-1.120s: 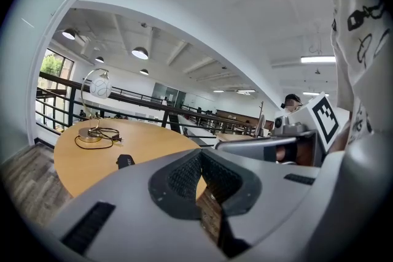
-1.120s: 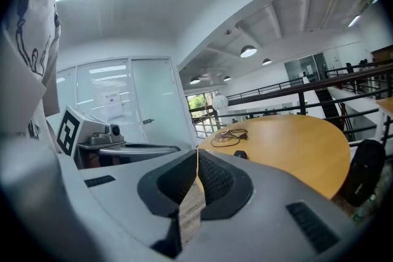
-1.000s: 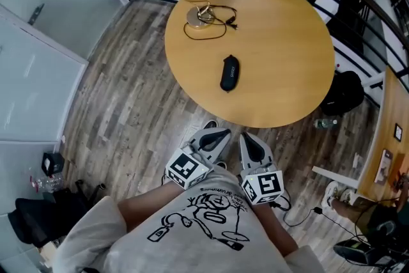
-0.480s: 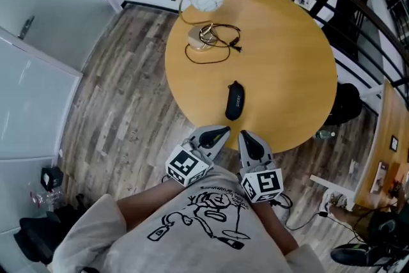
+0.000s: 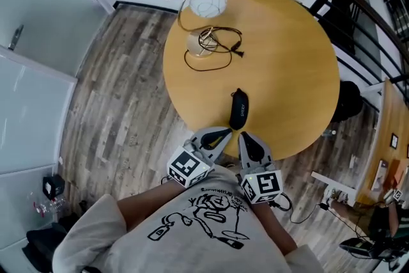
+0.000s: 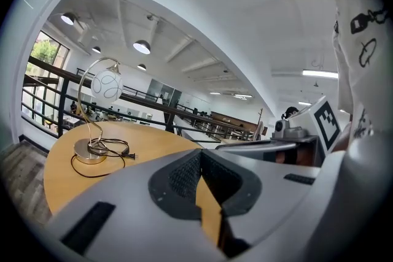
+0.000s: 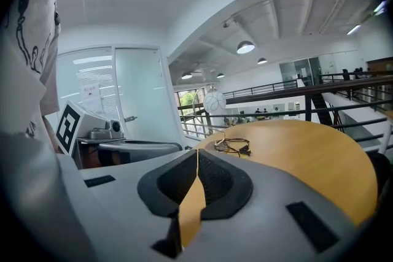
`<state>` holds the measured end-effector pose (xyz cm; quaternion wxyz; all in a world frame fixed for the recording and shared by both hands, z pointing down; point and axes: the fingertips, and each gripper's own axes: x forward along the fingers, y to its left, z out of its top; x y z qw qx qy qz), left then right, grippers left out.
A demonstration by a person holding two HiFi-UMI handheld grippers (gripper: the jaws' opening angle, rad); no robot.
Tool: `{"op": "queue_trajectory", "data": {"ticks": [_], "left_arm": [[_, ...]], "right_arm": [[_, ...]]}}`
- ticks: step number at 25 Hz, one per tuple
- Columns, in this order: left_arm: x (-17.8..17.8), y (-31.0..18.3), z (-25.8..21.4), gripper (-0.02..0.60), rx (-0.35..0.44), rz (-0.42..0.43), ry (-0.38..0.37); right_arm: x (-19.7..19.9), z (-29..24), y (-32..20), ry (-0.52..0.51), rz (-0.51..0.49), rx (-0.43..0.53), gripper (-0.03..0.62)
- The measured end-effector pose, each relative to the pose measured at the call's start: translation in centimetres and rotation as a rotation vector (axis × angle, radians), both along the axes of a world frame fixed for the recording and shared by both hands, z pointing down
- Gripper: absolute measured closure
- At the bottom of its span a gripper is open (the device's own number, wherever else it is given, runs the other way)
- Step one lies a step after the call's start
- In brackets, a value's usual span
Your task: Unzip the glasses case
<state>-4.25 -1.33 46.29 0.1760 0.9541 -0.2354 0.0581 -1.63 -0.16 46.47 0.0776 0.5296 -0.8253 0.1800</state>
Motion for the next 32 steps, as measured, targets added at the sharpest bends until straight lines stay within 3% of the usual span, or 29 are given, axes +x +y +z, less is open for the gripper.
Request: {"op": "queue_trajectory", "data": {"ticks": [11,19,24,32], "left_arm": [[0.9,-0.5,1.1,0.575,-0.025,-0.018,-0.023],[4.2,-1.4,0.3,0.575,-0.007,-0.054,-0.031],[6.2,-2.2,1.1,0.575,-0.017,-0.057,-0.055],[6.9,-4.0,5.9,0.575,-0.044,-0.032,-0.171]], "right_arm": [[1.5,0.8,-0.3,-0.012,-0.003,-0.009,0.569],[6.0,-0.1,-1.1,0.008,-0.013,0.004,0.569],[7.4,2.0,-1.5,0.023,-0.074,-0.094,0.569],[6.7,8.9,-1.6,0.039,-0.193,-0.272,0.568]]}}
